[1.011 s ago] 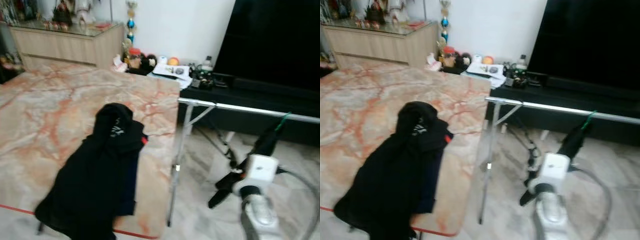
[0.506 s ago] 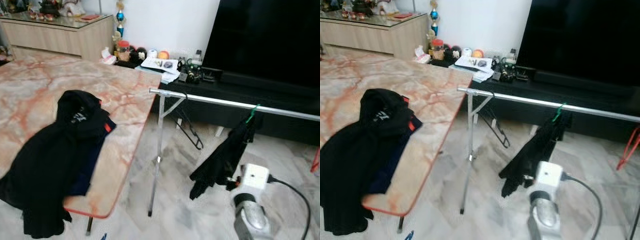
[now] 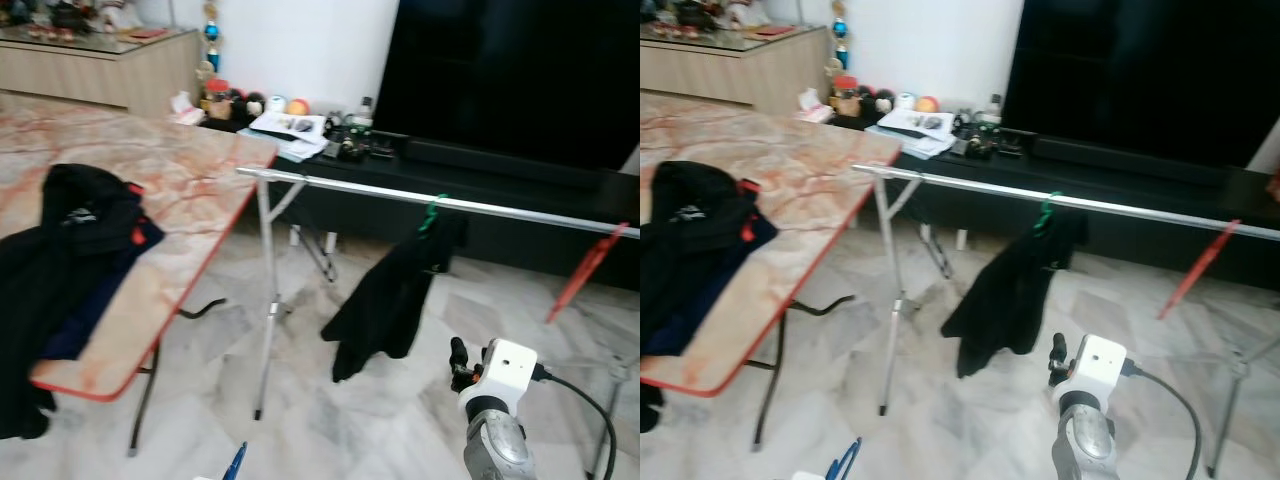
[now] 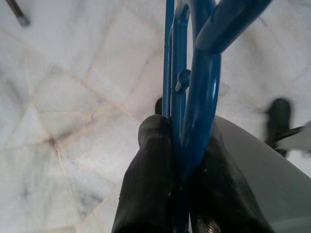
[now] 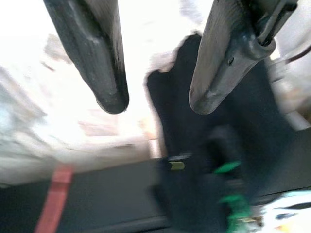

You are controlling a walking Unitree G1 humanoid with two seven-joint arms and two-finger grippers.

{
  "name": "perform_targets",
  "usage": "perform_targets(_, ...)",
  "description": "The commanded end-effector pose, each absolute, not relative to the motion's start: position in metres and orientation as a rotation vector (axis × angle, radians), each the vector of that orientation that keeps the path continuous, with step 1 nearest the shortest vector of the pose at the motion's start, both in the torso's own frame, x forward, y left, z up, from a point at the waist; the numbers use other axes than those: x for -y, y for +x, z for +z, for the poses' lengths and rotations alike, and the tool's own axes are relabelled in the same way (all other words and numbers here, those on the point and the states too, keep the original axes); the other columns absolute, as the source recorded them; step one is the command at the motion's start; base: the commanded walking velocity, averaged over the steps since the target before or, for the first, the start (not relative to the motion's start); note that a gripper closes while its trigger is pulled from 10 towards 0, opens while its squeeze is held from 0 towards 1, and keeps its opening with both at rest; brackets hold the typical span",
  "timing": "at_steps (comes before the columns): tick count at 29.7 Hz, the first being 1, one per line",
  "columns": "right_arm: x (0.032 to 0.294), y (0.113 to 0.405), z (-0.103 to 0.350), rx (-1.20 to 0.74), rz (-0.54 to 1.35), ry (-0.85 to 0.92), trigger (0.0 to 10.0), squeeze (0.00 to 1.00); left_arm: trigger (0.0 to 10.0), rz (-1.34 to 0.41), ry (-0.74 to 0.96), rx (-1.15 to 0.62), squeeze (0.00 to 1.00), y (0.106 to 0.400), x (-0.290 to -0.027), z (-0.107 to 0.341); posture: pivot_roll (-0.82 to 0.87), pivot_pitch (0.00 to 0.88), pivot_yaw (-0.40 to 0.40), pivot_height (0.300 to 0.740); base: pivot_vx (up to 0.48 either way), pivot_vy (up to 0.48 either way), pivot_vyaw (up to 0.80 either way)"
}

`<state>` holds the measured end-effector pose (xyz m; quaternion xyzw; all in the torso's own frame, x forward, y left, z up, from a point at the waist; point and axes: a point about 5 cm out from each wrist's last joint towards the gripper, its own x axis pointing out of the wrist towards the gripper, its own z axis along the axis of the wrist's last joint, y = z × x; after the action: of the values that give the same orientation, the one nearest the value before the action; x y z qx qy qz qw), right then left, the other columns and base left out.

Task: Hang hanger

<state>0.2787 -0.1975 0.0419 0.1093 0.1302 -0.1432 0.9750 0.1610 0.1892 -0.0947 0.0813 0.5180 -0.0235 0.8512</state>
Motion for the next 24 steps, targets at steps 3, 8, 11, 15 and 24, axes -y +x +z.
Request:
perform_targets(3,0.21,0.273,0.034,-0.285,-0.34,0.231,10.0,0.0,10.0,-0.044,0.19,-1.126,0.0,0.147,-0.192,-0.1,0.18,0.0,-0.063,0.74,0.0,0.0,0.0)
perform_targets(8,0.211,0.277,0.033,-0.287,-0.333,0.216,10.0,0.0,10.0,-0.042,0.271,-1.036,0.0,0.16,-0.211,-0.09,0.18,0.0,-0.061,0.74,0.0,0.0,0.0)
perform_targets(11,0.212,0.284,0.037,-0.28,-0.314,0.179,10.0,0.0,10.0,-0.029,0.319,-0.962,0.0,0.162,-0.242,-0.08,0.18,0.0,-0.06,0.74,0.0,0.0,0.0)
perform_targets(15,0.213,0.295,0.043,-0.281,-0.266,0.086,10.0,0.0,10.0,-0.079,0.437,-0.806,0.0,0.199,-0.254,-0.055,0.18,0.004,-0.058,0.74,0.0,0.0,0.0)
perform_targets(24,0.196,0.319,0.065,-0.223,0.1,-0.137,10.0,0.0,10.0,-0.318,0.502,-0.467,0.0,0.279,-0.227,0.013,0.16,0.01,-0.054,0.74,0.0,0.0,0.0)
